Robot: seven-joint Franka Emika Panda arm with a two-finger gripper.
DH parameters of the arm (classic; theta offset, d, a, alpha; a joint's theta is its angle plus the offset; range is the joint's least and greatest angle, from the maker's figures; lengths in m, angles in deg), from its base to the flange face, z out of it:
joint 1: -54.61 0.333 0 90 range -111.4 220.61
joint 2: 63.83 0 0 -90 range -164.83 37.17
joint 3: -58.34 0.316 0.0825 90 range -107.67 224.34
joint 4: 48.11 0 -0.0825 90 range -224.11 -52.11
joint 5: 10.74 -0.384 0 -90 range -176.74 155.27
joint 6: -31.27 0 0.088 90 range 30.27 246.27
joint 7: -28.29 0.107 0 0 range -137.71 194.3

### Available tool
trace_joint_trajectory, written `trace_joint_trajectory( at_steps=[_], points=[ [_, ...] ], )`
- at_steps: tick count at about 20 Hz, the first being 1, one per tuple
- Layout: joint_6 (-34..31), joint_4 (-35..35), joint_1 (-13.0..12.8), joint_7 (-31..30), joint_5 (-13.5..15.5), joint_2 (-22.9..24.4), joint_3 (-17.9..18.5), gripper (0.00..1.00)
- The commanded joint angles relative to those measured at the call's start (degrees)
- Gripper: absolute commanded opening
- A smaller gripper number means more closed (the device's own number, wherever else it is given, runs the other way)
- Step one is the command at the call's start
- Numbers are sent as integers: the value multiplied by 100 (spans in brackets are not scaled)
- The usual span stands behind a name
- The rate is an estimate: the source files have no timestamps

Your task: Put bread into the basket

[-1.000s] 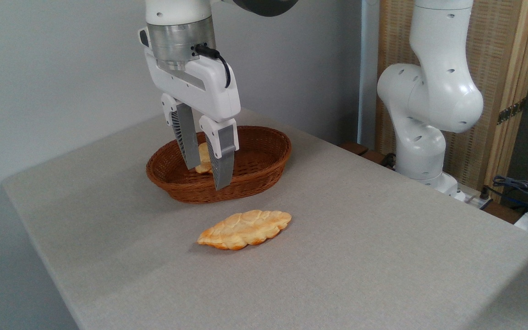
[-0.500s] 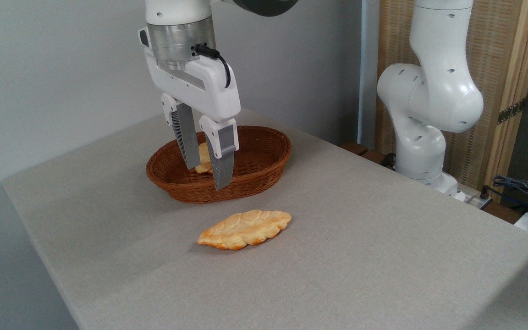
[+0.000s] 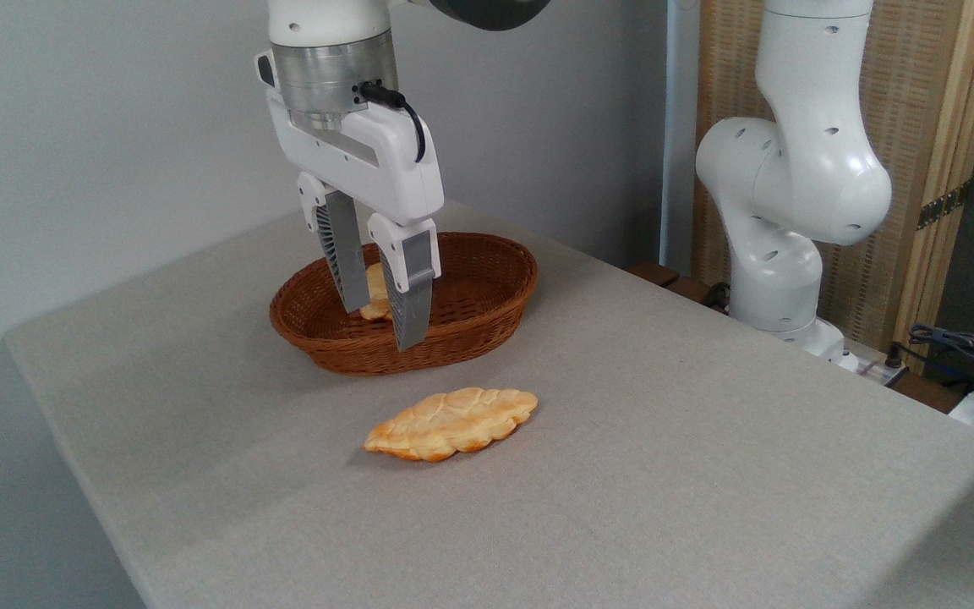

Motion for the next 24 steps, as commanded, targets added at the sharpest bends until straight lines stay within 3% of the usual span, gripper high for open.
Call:
trace_joint_trajectory(
  at_steps=[1, 24],
  points=[
    [-160, 79, -8, 6, 99, 8, 10, 100],
    [-239, 88, -8, 6, 99, 8, 10, 100]
  ],
)
